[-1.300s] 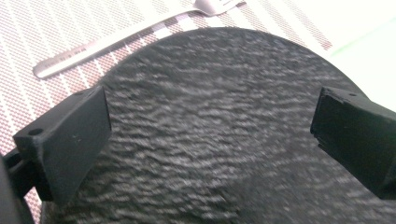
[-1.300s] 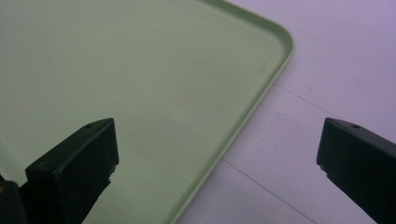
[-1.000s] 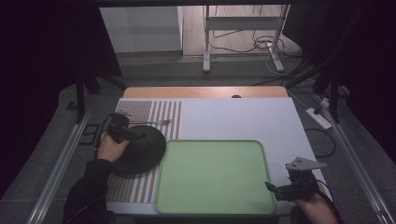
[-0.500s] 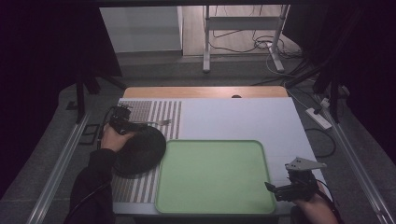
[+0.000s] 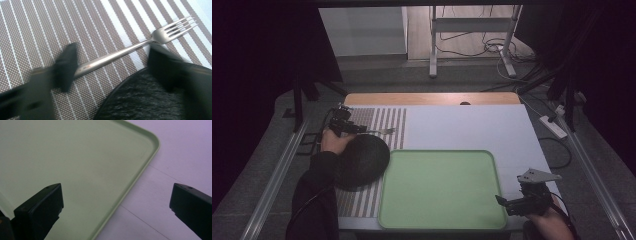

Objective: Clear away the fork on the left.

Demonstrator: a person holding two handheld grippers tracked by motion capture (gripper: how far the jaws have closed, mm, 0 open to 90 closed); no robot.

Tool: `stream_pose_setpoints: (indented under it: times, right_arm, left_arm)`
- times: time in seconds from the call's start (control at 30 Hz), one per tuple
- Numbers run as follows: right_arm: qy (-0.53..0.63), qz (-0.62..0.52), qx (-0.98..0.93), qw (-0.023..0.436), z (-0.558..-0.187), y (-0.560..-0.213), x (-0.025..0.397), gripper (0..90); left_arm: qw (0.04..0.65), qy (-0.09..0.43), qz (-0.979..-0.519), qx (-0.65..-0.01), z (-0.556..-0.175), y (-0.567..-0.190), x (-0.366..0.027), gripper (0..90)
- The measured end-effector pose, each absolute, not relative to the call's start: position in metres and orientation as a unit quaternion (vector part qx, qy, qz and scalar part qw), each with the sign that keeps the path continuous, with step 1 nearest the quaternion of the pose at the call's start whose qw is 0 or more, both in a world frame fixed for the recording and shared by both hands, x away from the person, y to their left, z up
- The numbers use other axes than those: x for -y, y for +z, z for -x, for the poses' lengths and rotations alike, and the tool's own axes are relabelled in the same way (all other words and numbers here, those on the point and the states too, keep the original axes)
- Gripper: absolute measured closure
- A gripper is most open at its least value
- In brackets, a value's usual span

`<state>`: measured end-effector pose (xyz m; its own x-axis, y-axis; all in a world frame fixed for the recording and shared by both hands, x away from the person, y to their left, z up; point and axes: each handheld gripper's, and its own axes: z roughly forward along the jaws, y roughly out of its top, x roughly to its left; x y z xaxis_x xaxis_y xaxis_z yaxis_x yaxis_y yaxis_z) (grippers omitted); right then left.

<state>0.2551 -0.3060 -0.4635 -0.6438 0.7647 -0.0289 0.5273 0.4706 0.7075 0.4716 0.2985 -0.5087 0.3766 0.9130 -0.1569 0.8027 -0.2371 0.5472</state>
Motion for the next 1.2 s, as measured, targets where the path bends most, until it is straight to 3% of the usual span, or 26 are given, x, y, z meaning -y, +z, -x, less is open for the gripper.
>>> stream_pose_setpoints:
  times: [0.03, 0.07, 0.1, 0.13, 0.17, 0.53, 1.2]
  right_arm:
    - [0.342, -0.385, -0.84, 0.174, -0.255, -0.463, 0.306, 0.0]
    - [0.342, -0.384, -0.84, 0.174, -0.255, -0.463, 0.306, 0.0]
    - [0.342, -0.384, -0.84, 0.174, -0.255, -0.463, 0.306, 0.0]
    - [0.342, -0.385, -0.84, 0.173, -0.255, -0.463, 0.306, 0.0]
    - [0.343, -0.385, -0.839, 0.173, -0.255, -0.463, 0.306, 0.0]
    - [0.346, -0.385, -0.838, 0.171, -0.255, -0.463, 0.307, 0.0]
    - [0.341, -0.381, -0.842, 0.172, -0.255, -0.464, 0.305, 0.0]
  left_arm:
    - [0.278, 0.094, -0.781, -0.552, -0.473, -0.509, -0.3, 59.9]
    - [0.275, 0.097, -0.781, -0.552, -0.474, -0.51, -0.301, 59.9]
    - [0.271, 0.103, -0.779, -0.556, -0.476, -0.51, -0.302, 78.8]
    - [0.268, 0.104, -0.779, -0.557, -0.477, -0.511, -0.304, 86.5]
    - [0.267, 0.107, -0.778, -0.559, -0.479, -0.511, -0.305, 88.4]
    - [0.189, 0.118, -0.773, -0.594, -0.496, -0.524, -0.318, 88.5]
    - [0.196, 0.02, -0.8, -0.567, -0.477, -0.519, -0.327, 88.5]
